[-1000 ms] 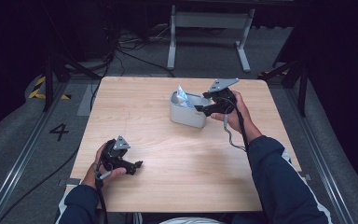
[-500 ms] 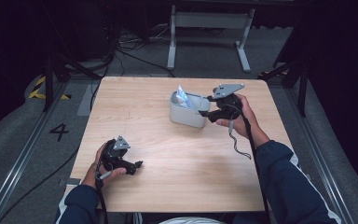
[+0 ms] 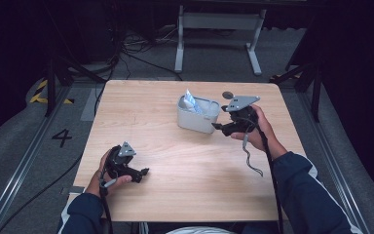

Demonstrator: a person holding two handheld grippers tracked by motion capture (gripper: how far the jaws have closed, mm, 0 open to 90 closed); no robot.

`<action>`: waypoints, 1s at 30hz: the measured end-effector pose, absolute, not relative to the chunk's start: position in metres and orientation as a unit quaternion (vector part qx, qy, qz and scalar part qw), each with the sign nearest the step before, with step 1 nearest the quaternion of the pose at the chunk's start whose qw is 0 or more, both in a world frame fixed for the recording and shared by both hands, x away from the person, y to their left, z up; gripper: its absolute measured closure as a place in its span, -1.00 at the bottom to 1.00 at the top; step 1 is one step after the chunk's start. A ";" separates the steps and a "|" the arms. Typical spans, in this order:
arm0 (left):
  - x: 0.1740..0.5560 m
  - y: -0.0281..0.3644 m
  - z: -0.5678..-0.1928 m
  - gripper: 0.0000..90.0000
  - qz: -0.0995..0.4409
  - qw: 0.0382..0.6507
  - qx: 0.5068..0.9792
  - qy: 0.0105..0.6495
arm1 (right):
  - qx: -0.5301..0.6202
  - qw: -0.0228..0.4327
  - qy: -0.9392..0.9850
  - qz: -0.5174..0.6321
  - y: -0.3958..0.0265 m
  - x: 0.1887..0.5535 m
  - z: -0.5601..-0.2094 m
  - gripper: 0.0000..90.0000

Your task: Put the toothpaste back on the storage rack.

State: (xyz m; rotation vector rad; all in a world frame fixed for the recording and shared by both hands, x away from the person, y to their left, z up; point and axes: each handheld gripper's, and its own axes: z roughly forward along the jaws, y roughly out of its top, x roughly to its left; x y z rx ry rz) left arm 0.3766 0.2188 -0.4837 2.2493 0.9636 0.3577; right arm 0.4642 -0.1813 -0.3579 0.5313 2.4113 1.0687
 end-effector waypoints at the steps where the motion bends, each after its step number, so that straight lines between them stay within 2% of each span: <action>1: 0.377 0.219 -0.484 -0.99 0.137 0.328 0.859 0.368 | 0.193 0.223 0.873 0.390 -0.184 0.462 -0.358 -0.35; 13: 0.377 0.219 -0.484 -0.99 0.136 0.328 0.859 0.368 | 0.189 0.228 0.881 0.369 -0.207 0.447 -0.375 -0.34; 20: 0.377 0.219 -0.484 -0.99 0.137 0.328 0.859 0.368 | 0.183 0.249 0.888 0.339 -0.217 0.438 -0.388 -0.35; 30: 0.377 0.219 -0.484 -0.99 0.137 0.328 0.859 0.368 | 0.192 0.237 0.891 0.337 -0.234 0.426 -0.403 -0.33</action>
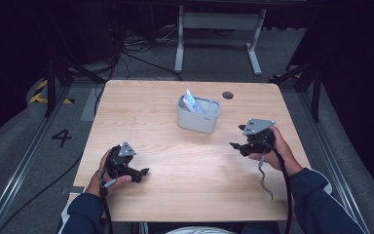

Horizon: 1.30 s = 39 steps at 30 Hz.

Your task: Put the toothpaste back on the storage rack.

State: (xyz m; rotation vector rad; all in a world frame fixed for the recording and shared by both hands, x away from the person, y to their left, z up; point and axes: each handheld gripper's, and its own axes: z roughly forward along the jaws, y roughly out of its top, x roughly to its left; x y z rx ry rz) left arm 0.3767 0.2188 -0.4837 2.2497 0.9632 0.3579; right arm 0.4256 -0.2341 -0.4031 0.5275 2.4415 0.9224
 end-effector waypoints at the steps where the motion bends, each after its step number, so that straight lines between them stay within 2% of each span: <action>1: 0.377 0.219 -0.484 -0.99 0.137 0.328 0.859 0.368 | 0.195 0.237 0.890 0.336 -0.237 0.424 -0.405 -0.32; 19: 0.376 0.219 -0.484 -0.99 0.138 0.328 0.858 0.371 | 0.226 0.225 0.877 0.360 -0.290 0.399 -0.432 -0.34; 33: 0.376 0.219 -0.484 -0.99 0.140 0.328 0.858 0.370 | 0.253 0.182 0.882 0.353 -0.315 0.380 -0.464 -0.38; 37: 0.376 0.219 -0.484 -0.99 0.140 0.328 0.858 0.370 | 0.270 0.185 0.877 0.351 -0.321 0.373 -0.475 -0.40; 39: 0.376 0.219 -0.484 -0.99 0.138 0.328 0.857 0.371 | 0.288 0.188 0.869 0.357 -0.325 0.369 -0.481 -0.48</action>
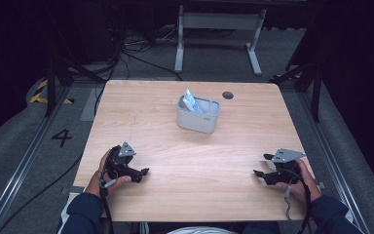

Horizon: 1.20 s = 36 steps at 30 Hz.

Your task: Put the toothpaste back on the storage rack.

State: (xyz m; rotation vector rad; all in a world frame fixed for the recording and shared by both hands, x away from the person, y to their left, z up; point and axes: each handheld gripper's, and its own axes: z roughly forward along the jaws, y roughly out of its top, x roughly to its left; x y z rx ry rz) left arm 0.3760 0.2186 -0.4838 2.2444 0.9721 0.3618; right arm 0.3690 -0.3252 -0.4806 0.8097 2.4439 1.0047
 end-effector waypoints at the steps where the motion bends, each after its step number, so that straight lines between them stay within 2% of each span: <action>1: 0.376 0.219 -0.484 -0.99 0.140 0.328 0.858 0.370 | 0.295 0.179 0.865 0.364 -0.328 0.368 -0.482 -0.48; 8: 0.376 0.219 -0.484 -0.99 0.137 0.328 0.858 0.371 | 0.332 0.147 0.851 0.379 -0.341 0.368 -0.486 -0.55; 36: 0.376 0.218 -0.484 -0.99 0.139 0.326 0.856 0.375 | 0.319 0.141 0.856 0.380 -0.342 0.371 -0.486 -0.59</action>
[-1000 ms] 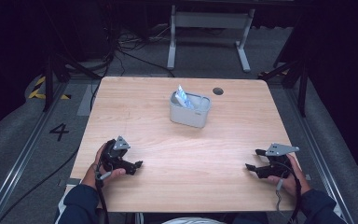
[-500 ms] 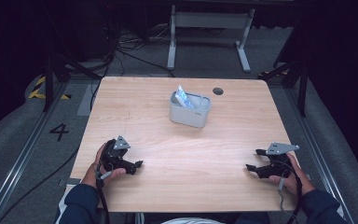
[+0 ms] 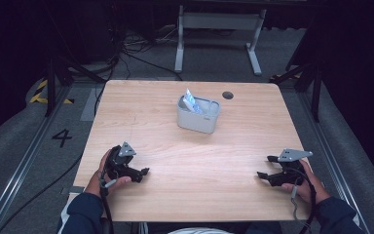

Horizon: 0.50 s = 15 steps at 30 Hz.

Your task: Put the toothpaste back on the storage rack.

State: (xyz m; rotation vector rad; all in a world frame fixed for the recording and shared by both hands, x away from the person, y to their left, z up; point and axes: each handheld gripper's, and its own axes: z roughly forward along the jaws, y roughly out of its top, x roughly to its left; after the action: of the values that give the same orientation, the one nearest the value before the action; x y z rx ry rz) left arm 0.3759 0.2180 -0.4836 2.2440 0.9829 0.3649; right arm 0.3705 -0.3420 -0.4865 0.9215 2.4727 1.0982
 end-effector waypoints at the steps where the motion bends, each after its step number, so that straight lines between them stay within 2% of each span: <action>1: 0.376 0.218 -0.484 -0.99 0.139 0.326 0.856 0.375 | 0.318 0.141 0.857 0.381 -0.342 0.371 -0.487 -0.59; 15: 0.377 0.218 -0.484 -1.00 0.139 0.326 0.857 0.374 | 0.317 0.139 0.857 0.381 -0.343 0.371 -0.486 -0.59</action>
State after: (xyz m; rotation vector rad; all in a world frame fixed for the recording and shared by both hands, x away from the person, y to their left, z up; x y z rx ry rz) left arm 0.3769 0.2180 -0.4835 2.2456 0.9812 0.3638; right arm 0.3707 -0.3430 -0.4864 0.9152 2.4787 1.1017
